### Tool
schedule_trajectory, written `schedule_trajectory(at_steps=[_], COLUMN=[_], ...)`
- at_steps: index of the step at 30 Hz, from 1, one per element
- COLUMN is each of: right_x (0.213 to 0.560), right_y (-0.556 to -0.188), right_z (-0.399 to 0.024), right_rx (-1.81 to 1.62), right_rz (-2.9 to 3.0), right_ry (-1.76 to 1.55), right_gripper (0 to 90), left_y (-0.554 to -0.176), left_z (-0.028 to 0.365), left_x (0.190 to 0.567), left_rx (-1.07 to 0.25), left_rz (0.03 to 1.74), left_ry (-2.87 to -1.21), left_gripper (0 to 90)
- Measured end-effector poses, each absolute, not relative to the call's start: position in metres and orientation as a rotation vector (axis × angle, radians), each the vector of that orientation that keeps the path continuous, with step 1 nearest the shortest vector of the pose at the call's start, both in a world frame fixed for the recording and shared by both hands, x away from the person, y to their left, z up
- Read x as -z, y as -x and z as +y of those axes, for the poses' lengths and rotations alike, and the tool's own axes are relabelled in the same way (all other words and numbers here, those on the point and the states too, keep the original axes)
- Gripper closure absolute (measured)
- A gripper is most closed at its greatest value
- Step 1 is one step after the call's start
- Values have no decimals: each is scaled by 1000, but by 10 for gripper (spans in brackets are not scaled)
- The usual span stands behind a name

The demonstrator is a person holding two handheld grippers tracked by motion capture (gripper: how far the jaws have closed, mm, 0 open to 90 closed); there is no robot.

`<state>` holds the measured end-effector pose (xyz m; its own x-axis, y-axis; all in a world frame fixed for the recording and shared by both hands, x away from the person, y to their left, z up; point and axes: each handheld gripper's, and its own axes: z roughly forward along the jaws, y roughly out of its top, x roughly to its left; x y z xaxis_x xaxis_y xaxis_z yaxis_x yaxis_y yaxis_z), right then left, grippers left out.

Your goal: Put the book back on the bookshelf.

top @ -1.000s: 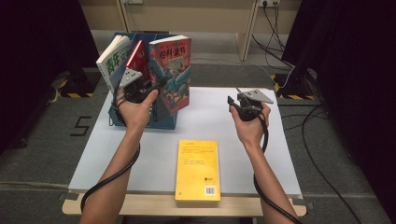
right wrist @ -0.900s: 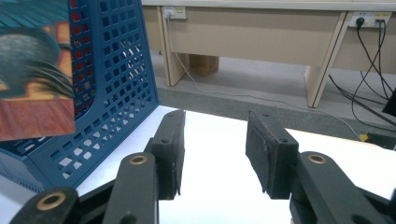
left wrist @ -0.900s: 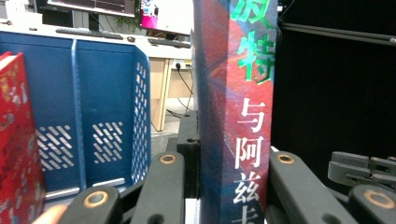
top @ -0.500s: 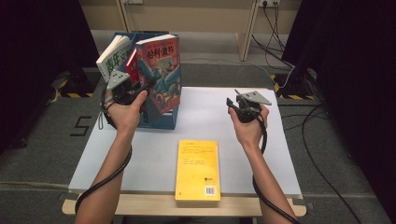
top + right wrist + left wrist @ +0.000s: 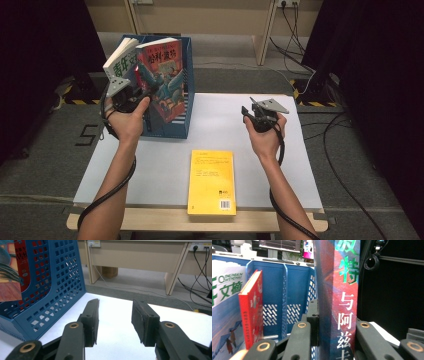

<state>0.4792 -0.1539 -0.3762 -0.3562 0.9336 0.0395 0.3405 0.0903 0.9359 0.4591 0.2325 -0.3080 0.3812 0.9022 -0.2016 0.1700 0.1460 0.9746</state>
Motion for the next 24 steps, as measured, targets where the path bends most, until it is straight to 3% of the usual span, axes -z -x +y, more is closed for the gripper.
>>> schedule_trajectory(at_steps=[24], right_x=[383], right_y=[-475], right_z=[-161], right_rx=[-1261], right_rz=[1768], right_ry=[-1261], right_gripper=[581], left_y=[-517], left_z=[203], left_x=[322], left_rx=[-837], left_rz=[1180], left_ry=[-1336], left_gripper=[746])
